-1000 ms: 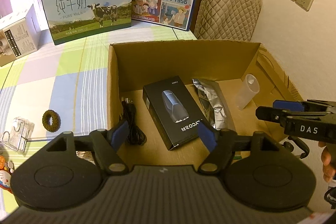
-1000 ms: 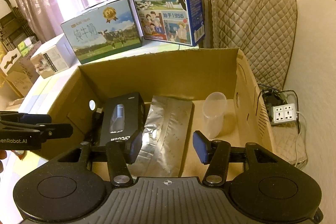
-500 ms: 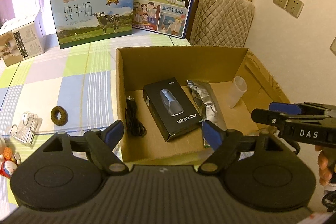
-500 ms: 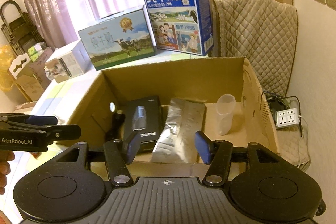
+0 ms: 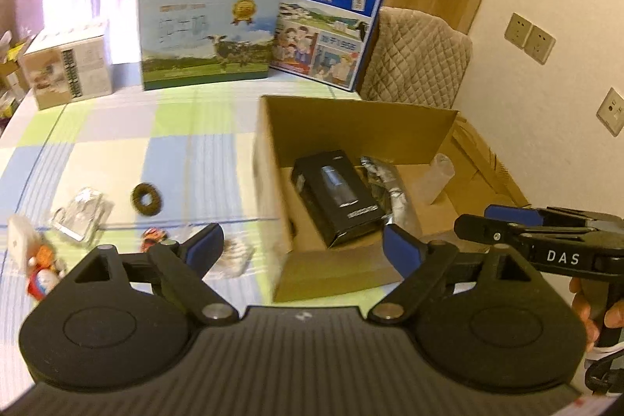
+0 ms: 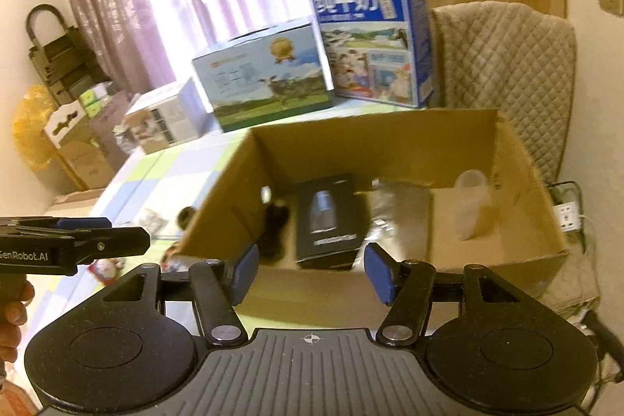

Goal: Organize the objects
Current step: 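Withdraw both tools from the cardboard box back over the table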

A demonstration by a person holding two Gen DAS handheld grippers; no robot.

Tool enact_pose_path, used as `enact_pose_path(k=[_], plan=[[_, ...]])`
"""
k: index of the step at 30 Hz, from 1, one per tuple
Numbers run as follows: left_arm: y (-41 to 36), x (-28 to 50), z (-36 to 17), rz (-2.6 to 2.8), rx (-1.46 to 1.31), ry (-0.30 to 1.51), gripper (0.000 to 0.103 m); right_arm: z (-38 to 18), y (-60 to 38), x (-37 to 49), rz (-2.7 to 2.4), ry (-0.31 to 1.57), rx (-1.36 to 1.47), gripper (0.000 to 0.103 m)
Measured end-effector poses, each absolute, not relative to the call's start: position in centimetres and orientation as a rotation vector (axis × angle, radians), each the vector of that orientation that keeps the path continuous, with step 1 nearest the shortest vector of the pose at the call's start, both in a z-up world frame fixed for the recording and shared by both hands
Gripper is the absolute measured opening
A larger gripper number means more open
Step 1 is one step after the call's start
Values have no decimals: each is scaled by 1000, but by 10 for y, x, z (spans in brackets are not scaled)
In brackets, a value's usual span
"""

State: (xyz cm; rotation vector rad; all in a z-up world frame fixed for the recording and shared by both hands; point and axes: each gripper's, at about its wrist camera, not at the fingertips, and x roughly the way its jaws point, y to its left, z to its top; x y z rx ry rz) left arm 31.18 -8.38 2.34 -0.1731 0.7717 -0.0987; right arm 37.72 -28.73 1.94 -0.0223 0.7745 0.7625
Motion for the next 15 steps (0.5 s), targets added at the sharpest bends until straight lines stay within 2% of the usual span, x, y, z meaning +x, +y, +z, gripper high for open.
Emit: enact_pose_path(k=[15], plan=[[5, 260, -7, 46, -242, 865, 87, -7, -207, 323, 942, 854, -79, 57]])
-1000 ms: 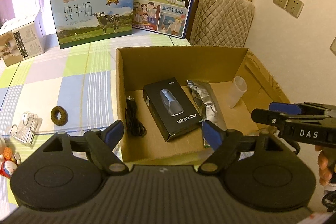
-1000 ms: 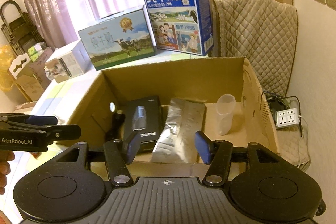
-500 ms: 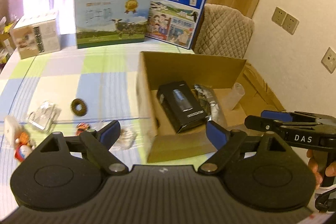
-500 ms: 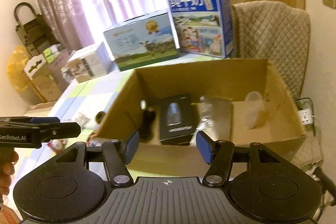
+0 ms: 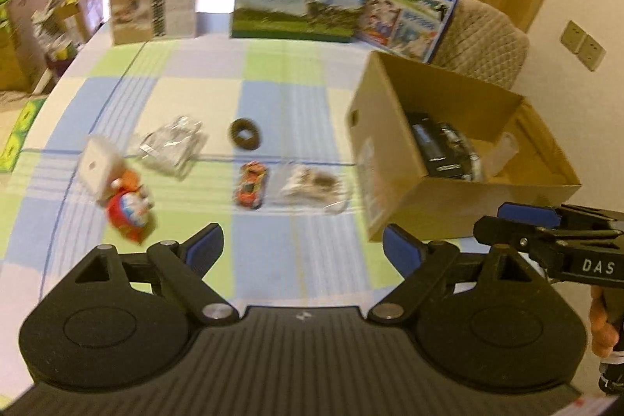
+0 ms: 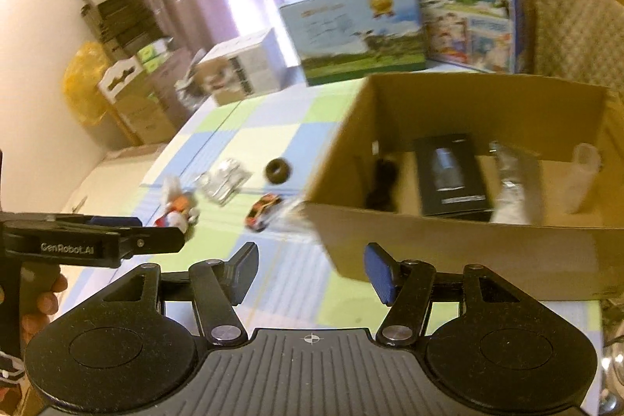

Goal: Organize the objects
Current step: 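Withdraw both tools from the cardboard box back over the table, then grasp the cotton swab bag with the right tool while the left tool reaches the red Doraemon toy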

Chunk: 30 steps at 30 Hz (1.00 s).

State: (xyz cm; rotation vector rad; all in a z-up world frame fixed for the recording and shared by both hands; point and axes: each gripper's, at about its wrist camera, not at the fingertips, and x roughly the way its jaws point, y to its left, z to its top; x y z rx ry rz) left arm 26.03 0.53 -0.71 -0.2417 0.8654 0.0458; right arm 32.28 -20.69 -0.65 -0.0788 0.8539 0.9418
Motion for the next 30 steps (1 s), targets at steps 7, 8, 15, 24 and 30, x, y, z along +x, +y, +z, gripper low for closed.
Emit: enact_pose_path(k=[7, 8, 15, 24, 30], plan=[[45, 248, -14, 113, -270, 885, 87, -22, -163, 305, 979, 866, -146, 57], [51, 246, -15, 122, -272, 887, 87, -25, -158, 303, 981, 868, -157, 57], [87, 239, -26, 172, -291, 907, 87, -47, -121, 294, 960, 892, -231, 57], [128, 240, -39, 214, -295, 932, 87, -65, -87, 294, 878, 887, -283, 40], [158, 247, -46, 253, -288, 932, 87, -73, -60, 309, 784, 851, -302, 21]])
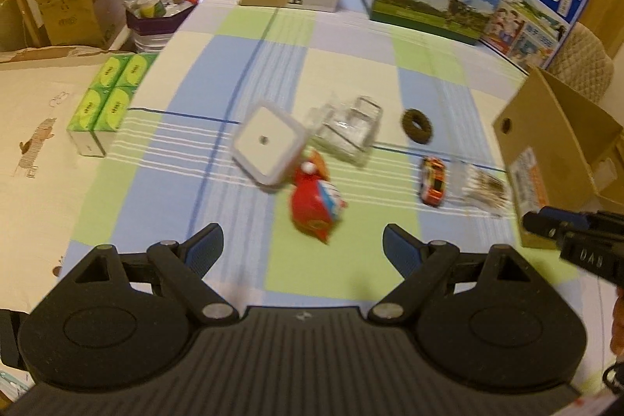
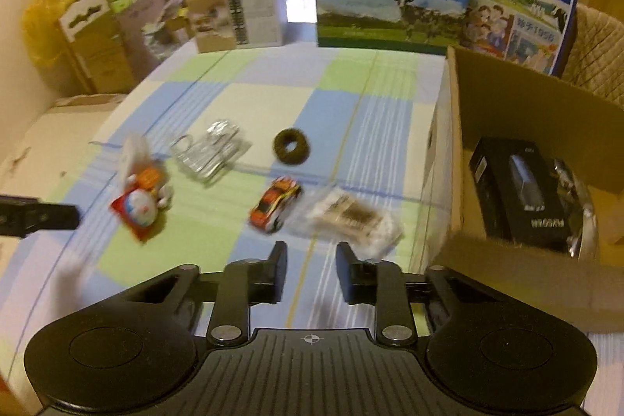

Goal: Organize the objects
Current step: 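Grasp the cotton swab bag with the right tool while the left tool reaches the red Doraemon toy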

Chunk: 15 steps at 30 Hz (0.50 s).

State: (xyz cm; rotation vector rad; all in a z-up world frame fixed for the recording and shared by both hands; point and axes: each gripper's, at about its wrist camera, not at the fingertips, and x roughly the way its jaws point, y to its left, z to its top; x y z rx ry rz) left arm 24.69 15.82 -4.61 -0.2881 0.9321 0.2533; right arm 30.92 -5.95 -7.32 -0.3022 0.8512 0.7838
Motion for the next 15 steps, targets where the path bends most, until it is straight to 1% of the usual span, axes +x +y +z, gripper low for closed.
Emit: enact_pose_path(k=[6, 9, 15], plan=[[183, 257, -56, 274, -293, 942, 87, -86, -31, 337, 687, 861, -287, 20], [188, 263, -64, 269, -302, 956, 87, -95, -15, 351, 661, 900, -281, 20], [194, 274, -78, 239, -337, 975, 87, -106, 9, 371, 587, 912, -292, 20]])
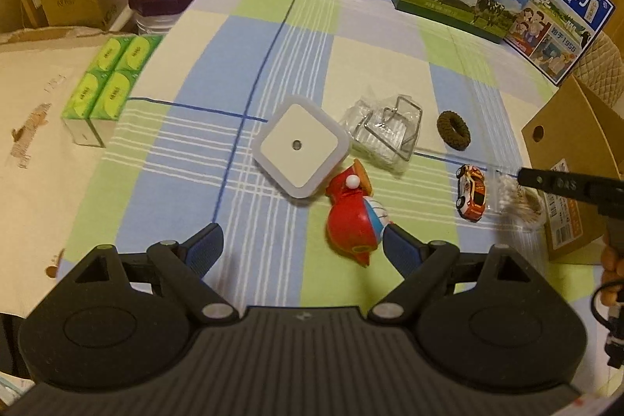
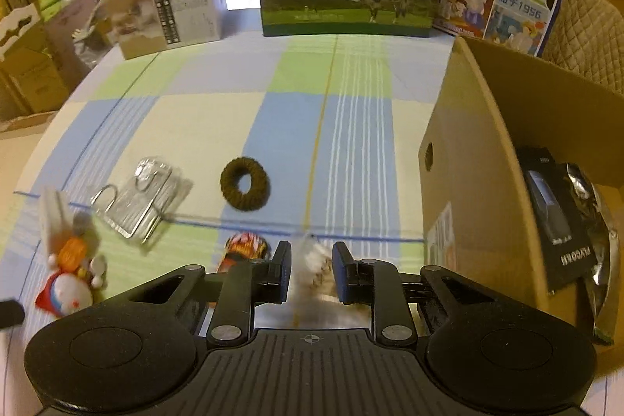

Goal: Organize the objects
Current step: 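Grasp the cotton swab bag with the right tool while the left tool reaches the red Doraemon toy, then lift the cotton swab bag with the right tool while the left tool grasps the red Doraemon toy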

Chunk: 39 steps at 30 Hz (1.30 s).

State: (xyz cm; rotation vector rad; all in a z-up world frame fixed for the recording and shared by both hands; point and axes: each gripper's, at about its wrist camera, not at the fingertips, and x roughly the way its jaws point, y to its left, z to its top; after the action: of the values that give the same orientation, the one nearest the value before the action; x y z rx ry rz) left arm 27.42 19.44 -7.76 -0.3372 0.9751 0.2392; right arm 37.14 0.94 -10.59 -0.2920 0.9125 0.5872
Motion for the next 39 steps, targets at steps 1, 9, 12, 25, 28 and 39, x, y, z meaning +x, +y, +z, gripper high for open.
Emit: enact_pose_path(k=[1, 9, 12, 25, 28, 39], plan=[[194, 276, -80, 232, -342, 976, 87, -109, 13, 374, 563, 917, -301, 20], [181, 304, -98, 154, -325, 984, 85, -130, 15, 397, 397, 986, -212, 20], [176, 314, -106, 141, -303, 995, 79, -129, 12, 398, 373, 983, -184, 20], [171, 319, -122, 142, -267, 1008, 41, -131, -14, 369, 431, 1080, -68, 20], [172, 313, -122, 137, -262, 1013, 41, -130, -25, 357, 459, 1107, -64, 20], [168, 265, -119, 126, -251, 1045, 41, -125, -64, 326, 522, 1207, -47, 21]])
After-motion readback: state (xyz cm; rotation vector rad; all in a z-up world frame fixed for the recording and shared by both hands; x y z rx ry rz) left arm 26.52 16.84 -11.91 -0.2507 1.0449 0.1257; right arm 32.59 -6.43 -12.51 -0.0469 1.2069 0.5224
